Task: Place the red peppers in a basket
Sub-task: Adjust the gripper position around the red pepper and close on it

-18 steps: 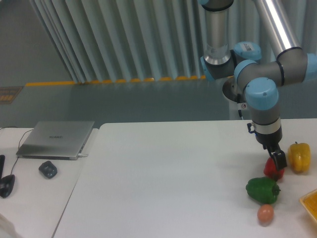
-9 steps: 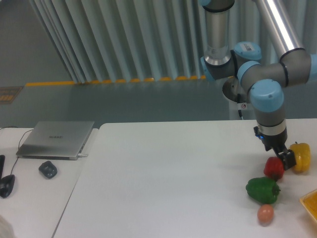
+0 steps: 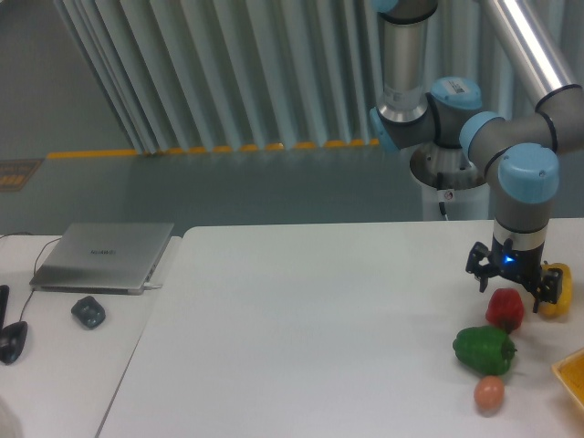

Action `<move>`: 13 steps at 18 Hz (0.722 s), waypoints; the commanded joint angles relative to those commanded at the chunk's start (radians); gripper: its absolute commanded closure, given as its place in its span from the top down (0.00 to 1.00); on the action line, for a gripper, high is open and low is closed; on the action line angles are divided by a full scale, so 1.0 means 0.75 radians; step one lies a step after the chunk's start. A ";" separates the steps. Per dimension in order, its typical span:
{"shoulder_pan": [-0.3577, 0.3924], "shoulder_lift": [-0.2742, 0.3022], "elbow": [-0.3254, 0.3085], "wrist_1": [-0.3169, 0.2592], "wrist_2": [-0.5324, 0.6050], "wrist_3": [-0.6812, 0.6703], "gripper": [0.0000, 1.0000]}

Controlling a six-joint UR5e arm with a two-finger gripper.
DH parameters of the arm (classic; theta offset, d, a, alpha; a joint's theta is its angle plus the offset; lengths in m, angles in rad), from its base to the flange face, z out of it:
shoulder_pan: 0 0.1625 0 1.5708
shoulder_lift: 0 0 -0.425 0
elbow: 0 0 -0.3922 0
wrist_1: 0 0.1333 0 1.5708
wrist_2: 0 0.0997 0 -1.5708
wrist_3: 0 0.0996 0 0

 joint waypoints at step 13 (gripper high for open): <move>-0.023 -0.041 -0.010 -0.002 0.018 0.000 1.00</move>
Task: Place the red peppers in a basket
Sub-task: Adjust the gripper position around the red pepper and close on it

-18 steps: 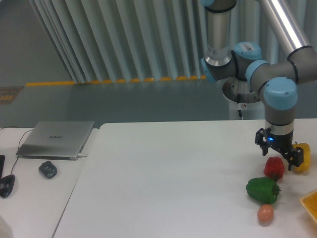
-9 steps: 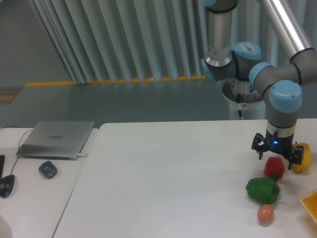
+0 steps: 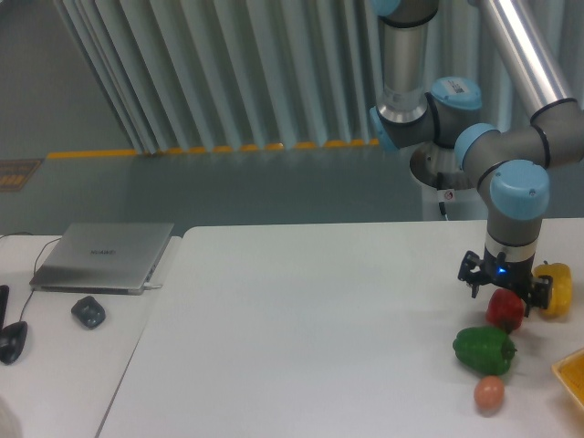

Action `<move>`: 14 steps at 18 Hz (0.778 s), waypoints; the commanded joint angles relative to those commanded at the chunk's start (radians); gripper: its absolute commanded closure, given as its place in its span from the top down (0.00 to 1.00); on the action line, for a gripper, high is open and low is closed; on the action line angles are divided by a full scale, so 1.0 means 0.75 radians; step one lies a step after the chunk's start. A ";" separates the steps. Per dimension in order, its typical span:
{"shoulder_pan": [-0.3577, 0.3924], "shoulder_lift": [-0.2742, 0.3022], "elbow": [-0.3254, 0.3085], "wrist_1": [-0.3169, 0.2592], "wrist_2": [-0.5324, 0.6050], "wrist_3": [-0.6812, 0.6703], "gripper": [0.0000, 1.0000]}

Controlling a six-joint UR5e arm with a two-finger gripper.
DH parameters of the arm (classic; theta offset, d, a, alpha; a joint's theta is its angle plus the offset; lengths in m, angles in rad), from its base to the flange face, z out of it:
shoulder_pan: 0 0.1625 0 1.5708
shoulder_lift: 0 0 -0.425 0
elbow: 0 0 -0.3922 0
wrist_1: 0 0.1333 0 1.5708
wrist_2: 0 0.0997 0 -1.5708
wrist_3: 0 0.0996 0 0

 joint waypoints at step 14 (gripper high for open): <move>-0.012 0.004 0.035 -0.010 0.049 0.004 0.37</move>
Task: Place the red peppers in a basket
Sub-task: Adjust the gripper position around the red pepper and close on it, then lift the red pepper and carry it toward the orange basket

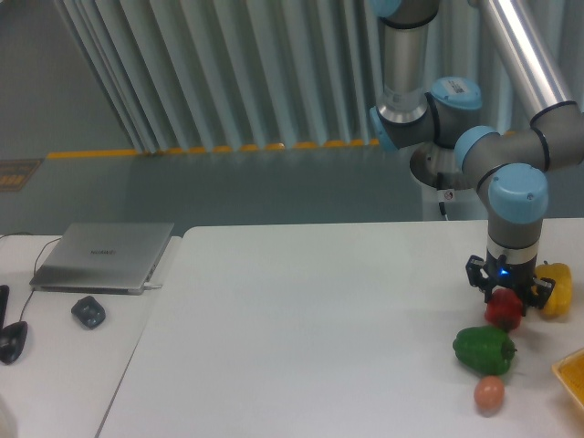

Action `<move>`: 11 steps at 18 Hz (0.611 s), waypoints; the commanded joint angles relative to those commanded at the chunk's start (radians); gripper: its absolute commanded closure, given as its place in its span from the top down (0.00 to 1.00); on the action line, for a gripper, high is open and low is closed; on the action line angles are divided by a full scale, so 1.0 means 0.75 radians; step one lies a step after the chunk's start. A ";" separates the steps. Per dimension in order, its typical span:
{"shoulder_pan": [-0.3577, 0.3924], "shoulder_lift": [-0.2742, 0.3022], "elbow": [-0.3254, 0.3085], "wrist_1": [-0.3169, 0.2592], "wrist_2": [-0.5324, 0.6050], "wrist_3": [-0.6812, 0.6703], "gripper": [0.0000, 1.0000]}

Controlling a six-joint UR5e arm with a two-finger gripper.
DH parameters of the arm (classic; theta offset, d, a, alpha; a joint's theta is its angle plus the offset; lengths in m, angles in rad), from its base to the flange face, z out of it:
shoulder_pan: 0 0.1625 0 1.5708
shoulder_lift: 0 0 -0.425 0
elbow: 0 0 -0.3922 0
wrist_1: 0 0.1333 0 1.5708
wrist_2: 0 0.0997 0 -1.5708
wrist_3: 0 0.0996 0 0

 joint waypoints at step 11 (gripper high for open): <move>-0.012 0.045 0.221 -0.188 -0.002 0.181 0.37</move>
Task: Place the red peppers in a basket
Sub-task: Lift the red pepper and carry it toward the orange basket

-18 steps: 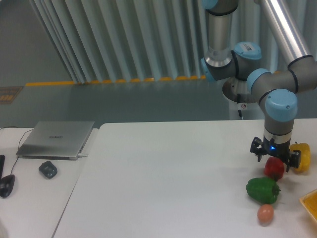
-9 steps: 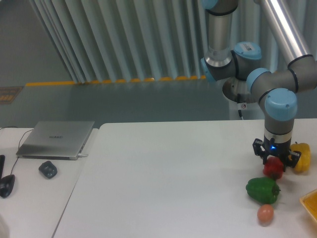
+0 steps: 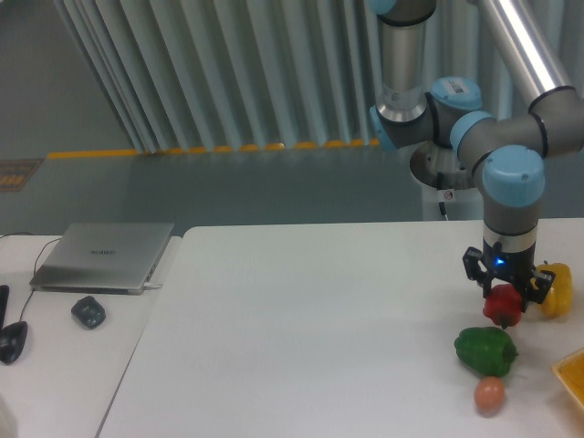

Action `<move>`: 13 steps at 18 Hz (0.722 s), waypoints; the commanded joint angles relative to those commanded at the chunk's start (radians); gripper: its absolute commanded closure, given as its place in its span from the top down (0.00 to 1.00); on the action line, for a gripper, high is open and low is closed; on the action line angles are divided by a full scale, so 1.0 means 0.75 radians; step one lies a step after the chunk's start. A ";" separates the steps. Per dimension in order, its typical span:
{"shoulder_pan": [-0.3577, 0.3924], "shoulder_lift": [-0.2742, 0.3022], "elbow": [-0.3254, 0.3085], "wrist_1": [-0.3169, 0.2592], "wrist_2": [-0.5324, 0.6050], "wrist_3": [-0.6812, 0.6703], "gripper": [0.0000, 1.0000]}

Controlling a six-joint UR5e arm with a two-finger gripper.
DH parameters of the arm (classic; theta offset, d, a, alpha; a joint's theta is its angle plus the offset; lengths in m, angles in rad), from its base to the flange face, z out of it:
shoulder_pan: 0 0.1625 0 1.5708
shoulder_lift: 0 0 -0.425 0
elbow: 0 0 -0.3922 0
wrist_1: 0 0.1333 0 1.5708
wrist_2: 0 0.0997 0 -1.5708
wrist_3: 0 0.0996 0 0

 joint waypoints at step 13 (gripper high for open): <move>0.098 -0.061 0.133 0.163 -0.012 0.491 0.37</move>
